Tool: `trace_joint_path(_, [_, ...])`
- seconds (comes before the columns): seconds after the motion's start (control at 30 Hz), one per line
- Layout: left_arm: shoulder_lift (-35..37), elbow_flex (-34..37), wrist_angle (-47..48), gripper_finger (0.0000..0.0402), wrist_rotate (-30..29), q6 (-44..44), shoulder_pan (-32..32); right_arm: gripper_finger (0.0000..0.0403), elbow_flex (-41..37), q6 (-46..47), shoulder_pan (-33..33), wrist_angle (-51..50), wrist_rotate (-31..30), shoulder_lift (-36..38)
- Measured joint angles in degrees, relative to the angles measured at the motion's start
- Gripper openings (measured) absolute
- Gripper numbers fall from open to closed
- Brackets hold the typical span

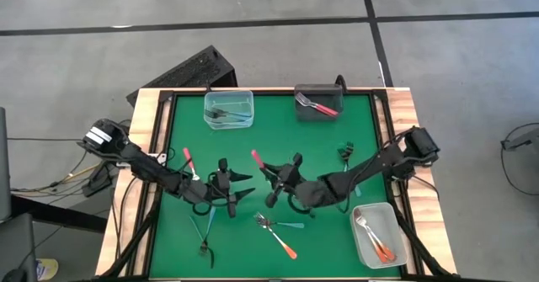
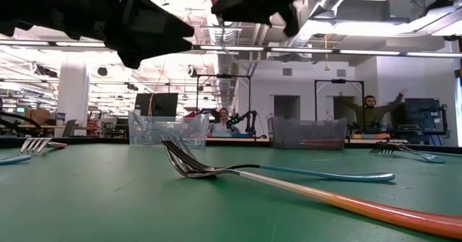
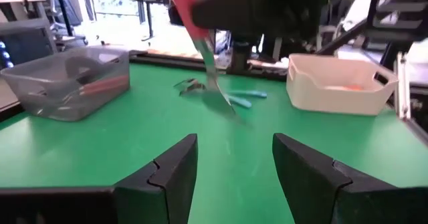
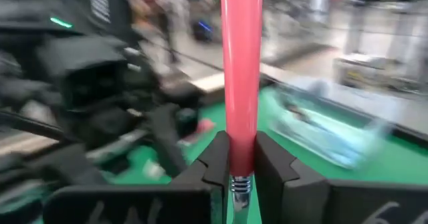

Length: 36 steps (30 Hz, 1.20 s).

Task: Sort silverware by color (type)
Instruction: Put the pink fork into the black bin

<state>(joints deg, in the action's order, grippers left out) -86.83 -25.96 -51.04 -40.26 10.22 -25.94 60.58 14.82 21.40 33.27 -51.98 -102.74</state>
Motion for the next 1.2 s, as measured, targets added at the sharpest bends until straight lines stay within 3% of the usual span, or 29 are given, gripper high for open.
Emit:
trace_joint_path(0.1, [0.0,0.0,-0.9,0.0180,1.0,0.0,0.6,0.0058,-6.3,-2.7,-1.4,18.5,6.3,-1.1])
trace_joint_path(0.2, [0.0,0.0,-2.4,0.0180,1.0,0.0,2.0,0.0058,-9.8,-2.9,-2.7,26.3,8.1,-1.5])
trace_joint_path(0.3, [-0.5,-0.9,-3.6,0.0180,1.4,-1.4,4.4,0.0058,-10.3,-2.9,-3.8,25.7,8.9,-1.5])
trace_joint_path(0.47, [-2.8,-5.7,-2.5,0.0180,12.4,-5.7,10.0,0.0059,-10.2,-3.2,-4.3,26.3,11.5,-1.6])
trace_joint_path(0.63, [-3.7,-9.6,3.1,0.0173,10.4,-3.8,12.7,0.0059,-10.2,-3.6,-4.4,26.3,11.7,-1.6])
trace_joint_path(0.73, [-3.6,-10.1,5.8,0.0141,8.5,-1.6,13.1,0.0059,-10.2,-5.6,-3.7,25.8,11.1,-1.6])
trace_joint_path(0.93, [-3.4,-10.2,8.6,0.0016,10.2,-2.5,12.7,0.0059,-10.2,-8.9,-2.9,26.0,9.3,-1.6])
trace_joint_path(1.07, [-3.1,-10.2,10.5,0.0008,11.2,-3.6,12.7,0.0070,-10.3,-8.7,-3.1,24.7,10.8,-1.6])
trace_joint_path(1.2, [-0.5,-10.3,20.2,0.0004,13.8,-4.1,13.1,0.0102,-10.3,-8.7,-2.8,16.9,14.5,0.3])
